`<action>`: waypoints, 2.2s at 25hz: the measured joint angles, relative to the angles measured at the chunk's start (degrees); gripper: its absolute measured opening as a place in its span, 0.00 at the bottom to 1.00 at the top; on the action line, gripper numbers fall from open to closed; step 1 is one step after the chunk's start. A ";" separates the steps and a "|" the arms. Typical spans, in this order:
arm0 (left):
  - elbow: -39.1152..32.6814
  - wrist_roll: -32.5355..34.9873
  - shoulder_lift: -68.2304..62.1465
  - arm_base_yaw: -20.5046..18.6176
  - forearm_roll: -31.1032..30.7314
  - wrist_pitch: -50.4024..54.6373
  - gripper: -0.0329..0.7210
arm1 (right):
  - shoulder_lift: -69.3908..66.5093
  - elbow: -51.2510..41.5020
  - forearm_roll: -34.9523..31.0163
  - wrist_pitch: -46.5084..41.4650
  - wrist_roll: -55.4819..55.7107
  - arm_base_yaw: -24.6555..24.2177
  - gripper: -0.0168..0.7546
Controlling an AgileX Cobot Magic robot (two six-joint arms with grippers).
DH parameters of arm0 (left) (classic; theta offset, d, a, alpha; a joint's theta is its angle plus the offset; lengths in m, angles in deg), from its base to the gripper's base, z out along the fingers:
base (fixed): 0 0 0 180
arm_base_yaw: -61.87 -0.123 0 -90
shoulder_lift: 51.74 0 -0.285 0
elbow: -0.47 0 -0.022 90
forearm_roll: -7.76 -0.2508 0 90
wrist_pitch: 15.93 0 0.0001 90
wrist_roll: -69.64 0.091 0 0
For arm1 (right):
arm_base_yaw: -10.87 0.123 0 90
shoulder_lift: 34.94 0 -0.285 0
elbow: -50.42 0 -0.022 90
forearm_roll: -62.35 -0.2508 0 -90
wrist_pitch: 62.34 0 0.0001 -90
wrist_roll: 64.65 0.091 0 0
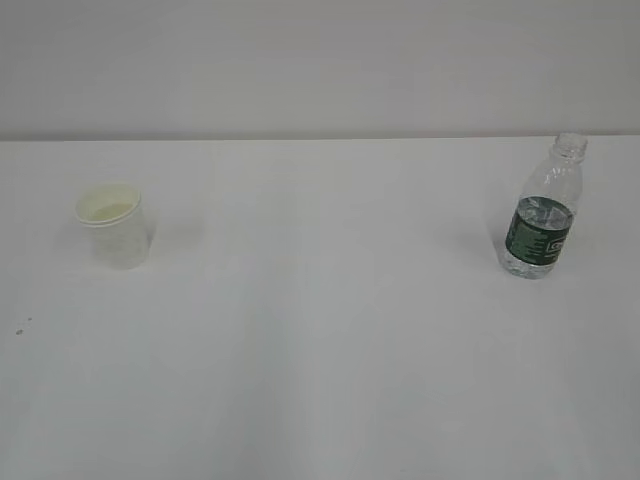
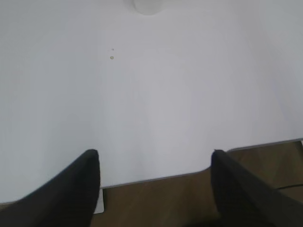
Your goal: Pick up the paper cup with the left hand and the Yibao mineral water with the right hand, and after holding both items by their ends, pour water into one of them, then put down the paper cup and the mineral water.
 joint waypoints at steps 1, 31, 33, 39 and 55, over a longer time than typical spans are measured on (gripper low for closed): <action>-0.13 0.00 0.00 0.00 -0.16 -0.49 0.79 | 0.00 0.00 0.00 0.00 0.00 0.00 0.79; -0.94 0.00 4.54 0.00 -0.99 -2.00 0.82 | 7.20 0.00 0.00 0.00 -0.07 0.00 0.79; -0.94 0.00 6.84 0.00 -0.99 -2.00 0.82 | 8.41 0.00 0.00 -0.13 -0.07 0.00 0.79; -0.94 0.00 10.29 0.00 -1.10 -2.00 0.82 | 12.05 0.00 0.00 -0.13 -0.07 0.00 0.79; -0.94 0.00 10.29 0.00 -1.10 -2.00 0.81 | 17.75 0.00 0.00 -0.31 -0.13 0.00 0.79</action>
